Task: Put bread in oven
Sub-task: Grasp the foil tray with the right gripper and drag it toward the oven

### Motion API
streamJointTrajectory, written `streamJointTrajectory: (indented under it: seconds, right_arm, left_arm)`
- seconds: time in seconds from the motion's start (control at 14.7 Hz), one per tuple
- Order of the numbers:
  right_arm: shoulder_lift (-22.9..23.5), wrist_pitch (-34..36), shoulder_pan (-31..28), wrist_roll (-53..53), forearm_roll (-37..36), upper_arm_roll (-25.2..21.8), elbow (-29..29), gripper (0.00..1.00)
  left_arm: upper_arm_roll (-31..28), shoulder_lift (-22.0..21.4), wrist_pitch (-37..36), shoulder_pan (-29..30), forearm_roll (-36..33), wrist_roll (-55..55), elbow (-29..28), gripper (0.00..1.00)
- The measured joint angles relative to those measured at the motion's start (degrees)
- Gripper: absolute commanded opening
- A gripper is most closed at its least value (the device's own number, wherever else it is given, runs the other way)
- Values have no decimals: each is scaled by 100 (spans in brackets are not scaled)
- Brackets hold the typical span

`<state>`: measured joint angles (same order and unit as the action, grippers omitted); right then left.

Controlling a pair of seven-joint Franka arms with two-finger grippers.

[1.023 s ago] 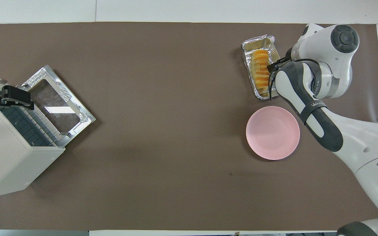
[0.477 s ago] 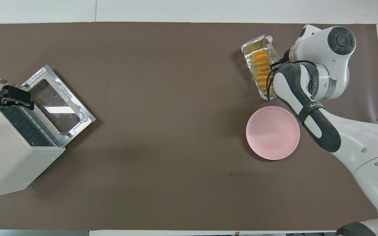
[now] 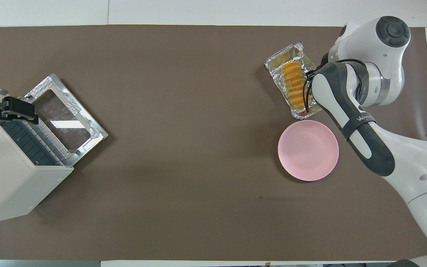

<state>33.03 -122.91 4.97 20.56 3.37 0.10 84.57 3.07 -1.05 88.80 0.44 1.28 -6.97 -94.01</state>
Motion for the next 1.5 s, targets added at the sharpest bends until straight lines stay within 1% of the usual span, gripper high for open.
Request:
streamJointTrajectory:
  seconds: [0.2, 0.41, 0.55, 0.75, 0.82, 0.95, 1.23, 1.5]
  right_arm:
    - [-385, 679, 313, -693, 78, 86, -169, 0]
    - [-709, 1051, 852, -1683, 83, 117, -175, 0]
    - [-791, 1139, 1262, -2361, 83, 129, -171, 0]
    - [-797, 1131, 1846, -3328, 83, 135, -100, 0]
    - [-807, 1051, 2032, -3673, 83, 135, -7, 0]
    - [-847, 679, 2349, -4248, 83, 136, 305, 0]
    - [-888, -415, 2877, -5089, 83, 136, 1125, 0]
    - [-894, -1387, 2960, -5208, 83, 117, 1833, 0]
  left_arm:
    - [0, 0, 0, 0, 0, 0, 0, 100]
    - [0, 0, 0, 0, 0, 0, 0, 100]
    - [0, 0, 0, 0, 0, 0, 0, 100]
    - [0, 0, 0, 0, 0, 0, 0, 100]
    - [0, 0, 0, 0, 0, 0, 0, 100]
    - [0, 0, 0, 0, 0, 0, 0, 100]
    - [0, 0, 0, 0, 0, 0, 0, 100]
    - [0, 0, 0, 0, 0, 0, 0, 100]
